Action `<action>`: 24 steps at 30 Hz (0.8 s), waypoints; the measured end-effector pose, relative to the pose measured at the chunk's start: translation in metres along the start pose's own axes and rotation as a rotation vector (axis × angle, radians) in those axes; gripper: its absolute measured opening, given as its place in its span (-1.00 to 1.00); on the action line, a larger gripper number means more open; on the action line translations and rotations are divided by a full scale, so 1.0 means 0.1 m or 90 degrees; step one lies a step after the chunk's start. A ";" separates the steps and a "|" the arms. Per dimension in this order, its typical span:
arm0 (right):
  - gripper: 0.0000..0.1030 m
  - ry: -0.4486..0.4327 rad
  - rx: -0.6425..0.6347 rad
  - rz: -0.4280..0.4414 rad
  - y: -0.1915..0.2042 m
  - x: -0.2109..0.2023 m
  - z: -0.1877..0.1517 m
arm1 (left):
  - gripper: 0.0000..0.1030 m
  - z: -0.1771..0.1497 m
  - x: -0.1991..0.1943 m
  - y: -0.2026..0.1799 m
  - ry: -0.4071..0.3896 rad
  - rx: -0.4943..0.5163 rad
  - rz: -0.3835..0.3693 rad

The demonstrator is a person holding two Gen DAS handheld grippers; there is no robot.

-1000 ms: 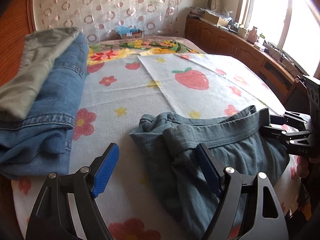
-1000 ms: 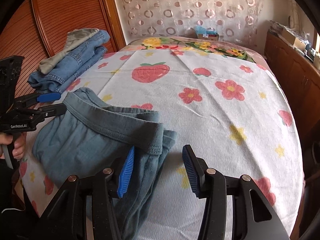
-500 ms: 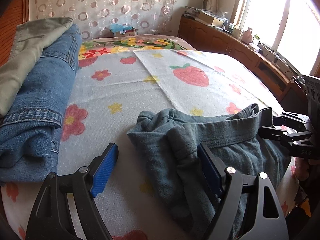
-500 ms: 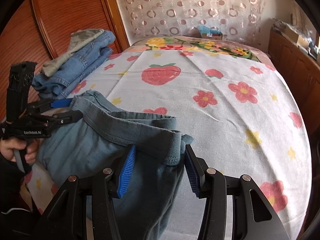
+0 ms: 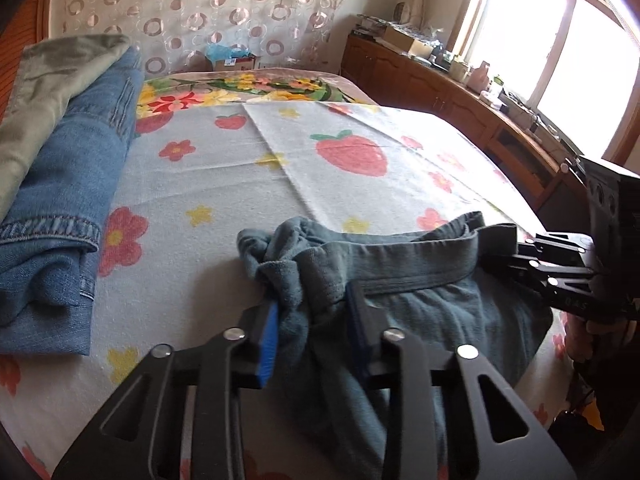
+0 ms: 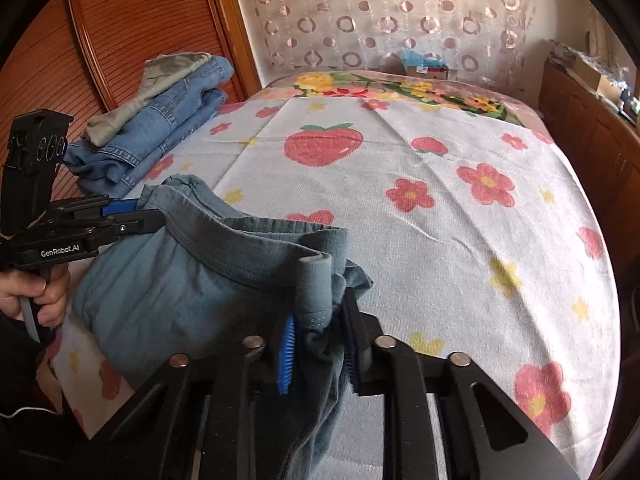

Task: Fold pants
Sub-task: 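Close both grippers on the folded shorts' edge side by side, then lift the folded shorts with both grippers and carry them toward the jeans stack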

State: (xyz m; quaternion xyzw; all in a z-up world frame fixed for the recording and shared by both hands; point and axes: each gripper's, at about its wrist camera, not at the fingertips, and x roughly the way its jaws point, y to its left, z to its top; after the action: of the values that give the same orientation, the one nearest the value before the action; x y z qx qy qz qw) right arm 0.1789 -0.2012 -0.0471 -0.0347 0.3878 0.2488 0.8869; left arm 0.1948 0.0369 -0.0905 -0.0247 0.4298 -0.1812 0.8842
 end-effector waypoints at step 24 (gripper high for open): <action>-0.79 -0.160 -0.083 0.031 0.24 -0.71 0.40 | -0.65 0.58 -0.82 -0.16 -0.149 0.030 0.064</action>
State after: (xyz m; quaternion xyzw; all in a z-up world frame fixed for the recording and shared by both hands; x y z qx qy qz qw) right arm 0.1536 -0.1991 0.0344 -0.0517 0.2576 0.2973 0.9180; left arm 0.1887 0.0437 0.0106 -0.0033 0.3201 -0.1427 0.9366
